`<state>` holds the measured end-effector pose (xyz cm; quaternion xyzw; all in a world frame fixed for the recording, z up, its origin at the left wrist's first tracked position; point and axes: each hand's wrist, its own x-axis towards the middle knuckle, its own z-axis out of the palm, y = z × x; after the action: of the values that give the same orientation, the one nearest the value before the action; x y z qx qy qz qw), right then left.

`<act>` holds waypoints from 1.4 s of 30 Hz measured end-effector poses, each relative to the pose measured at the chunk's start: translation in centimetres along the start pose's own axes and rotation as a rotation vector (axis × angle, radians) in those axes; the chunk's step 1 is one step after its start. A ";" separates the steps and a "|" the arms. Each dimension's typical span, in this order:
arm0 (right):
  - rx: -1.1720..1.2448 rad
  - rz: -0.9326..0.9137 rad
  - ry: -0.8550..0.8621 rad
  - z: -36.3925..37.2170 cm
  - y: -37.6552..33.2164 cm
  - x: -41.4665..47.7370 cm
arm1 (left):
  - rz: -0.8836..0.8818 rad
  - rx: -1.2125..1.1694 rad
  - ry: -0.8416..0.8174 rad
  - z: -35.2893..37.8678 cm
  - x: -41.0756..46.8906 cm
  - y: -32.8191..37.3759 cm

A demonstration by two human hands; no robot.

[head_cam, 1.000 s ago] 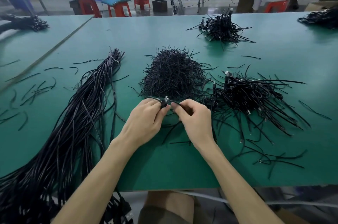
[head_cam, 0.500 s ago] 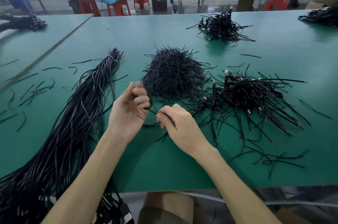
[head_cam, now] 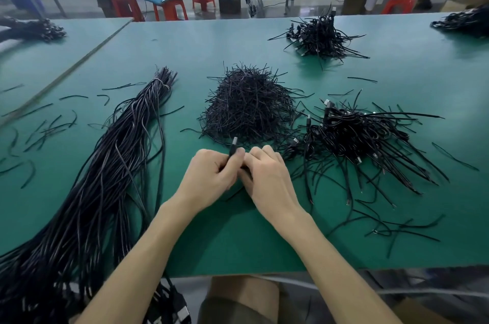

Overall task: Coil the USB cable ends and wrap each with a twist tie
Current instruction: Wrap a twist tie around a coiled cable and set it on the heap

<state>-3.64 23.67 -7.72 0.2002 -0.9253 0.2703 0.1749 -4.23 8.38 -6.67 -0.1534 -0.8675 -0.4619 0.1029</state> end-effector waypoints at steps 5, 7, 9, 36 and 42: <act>-0.046 0.017 -0.007 0.0 -0.2 0.1 | 0.127 0.545 0.031 0.0 0.1 0.5; -0.015 0.036 0.014 0.0 -0.2 0.2 | 0.137 0.579 0.025 0.2 0.3 0.5; 0.072 0.048 0.080 -0.1 -0.1 0.2 | 0.194 0.535 0.020 0.2 0.4 0.4; 0.249 -0.024 0.149 -0.6 -0.9 -0.4 | -0.173 -0.953 -0.141 -0.4 1.3 -0.5; 0.323 0.012 0.113 -0.5 -0.7 -0.2 | -0.196 -1.198 -0.116 -1.0 1.5 -0.3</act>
<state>-3.02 23.49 -7.13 0.2048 -0.8598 0.4272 0.1905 -5.73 7.65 -5.92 -0.1289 -0.4709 -0.8679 -0.0917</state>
